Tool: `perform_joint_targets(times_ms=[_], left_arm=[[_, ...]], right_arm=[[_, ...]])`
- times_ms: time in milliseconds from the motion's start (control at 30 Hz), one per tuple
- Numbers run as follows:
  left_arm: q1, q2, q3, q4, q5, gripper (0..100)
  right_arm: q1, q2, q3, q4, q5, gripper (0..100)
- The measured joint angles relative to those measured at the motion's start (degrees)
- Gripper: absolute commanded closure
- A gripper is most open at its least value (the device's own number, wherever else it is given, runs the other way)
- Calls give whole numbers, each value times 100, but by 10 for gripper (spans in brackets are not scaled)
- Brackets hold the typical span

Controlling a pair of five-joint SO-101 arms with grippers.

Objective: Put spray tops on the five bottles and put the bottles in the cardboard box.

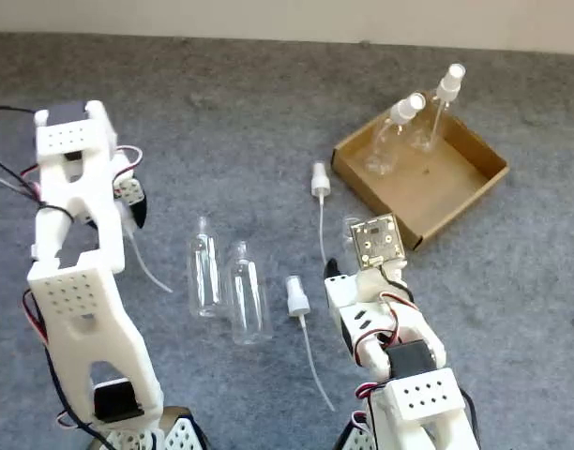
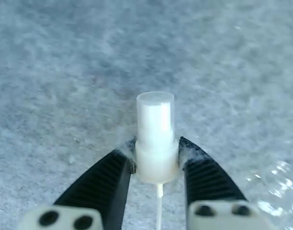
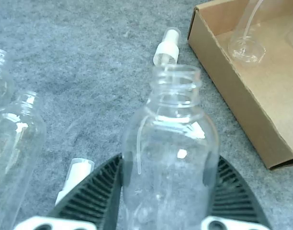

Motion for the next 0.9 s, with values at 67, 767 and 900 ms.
perform_joint_targets(times_ms=[67, 767, 900], left_arm=[[88, -237, 0, 0, 0, 975], [1389, -2470, 0, 18, 0, 973], [1679, -2734, 0, 26, 0, 975]], right_arm=[[0, 0, 0, -44, 0, 807], [-695, -18, 897, -2822, 0, 805], [-695, -18, 897, -2848, 0, 803]])
